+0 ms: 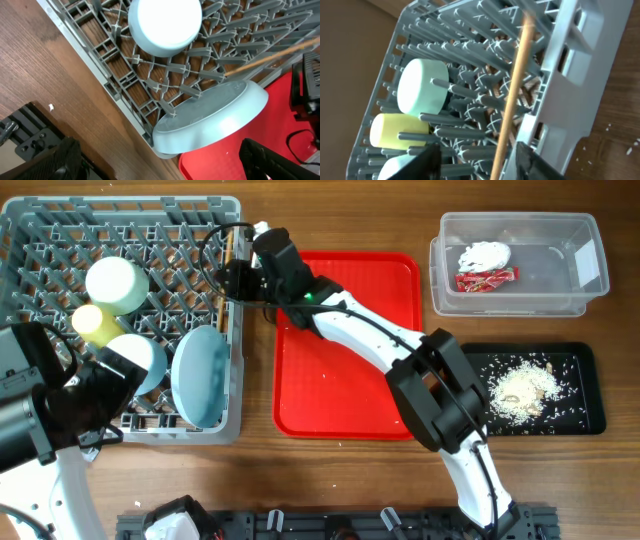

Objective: Sort waste into correct bins and load items into the dishwasher rack
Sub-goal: 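Carry the chopstick left and insert it into the rack, then move the right gripper to the white plastic fork and grasp it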

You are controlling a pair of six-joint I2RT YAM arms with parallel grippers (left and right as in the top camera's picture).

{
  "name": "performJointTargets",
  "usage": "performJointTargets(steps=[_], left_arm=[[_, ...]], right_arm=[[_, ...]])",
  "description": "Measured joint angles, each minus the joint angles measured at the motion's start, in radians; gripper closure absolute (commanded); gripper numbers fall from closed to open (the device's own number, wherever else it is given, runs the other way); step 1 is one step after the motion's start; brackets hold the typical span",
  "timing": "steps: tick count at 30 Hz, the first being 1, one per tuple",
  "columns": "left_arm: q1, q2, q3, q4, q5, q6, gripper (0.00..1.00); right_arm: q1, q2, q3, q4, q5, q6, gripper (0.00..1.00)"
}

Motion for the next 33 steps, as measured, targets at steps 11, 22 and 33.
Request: performJointTargets(steps=[11,22,33], left_arm=[[0.000,0.002,-0.001,-0.001,0.000,0.000,0.00],[0.000,0.002,-0.002,0.023,0.000,0.000,0.00],[0.000,0.002,-0.002,0.017,0.000,0.000,0.00]], right_arm=[[-0.055,-0.204,0.151,-0.574,0.099,-0.103,0.24],[-0.369,-0.422,0.066,-1.341,0.465,-0.191,0.05],[-0.388,-0.405,-0.356,-1.064,0.317,-0.294,0.53]])
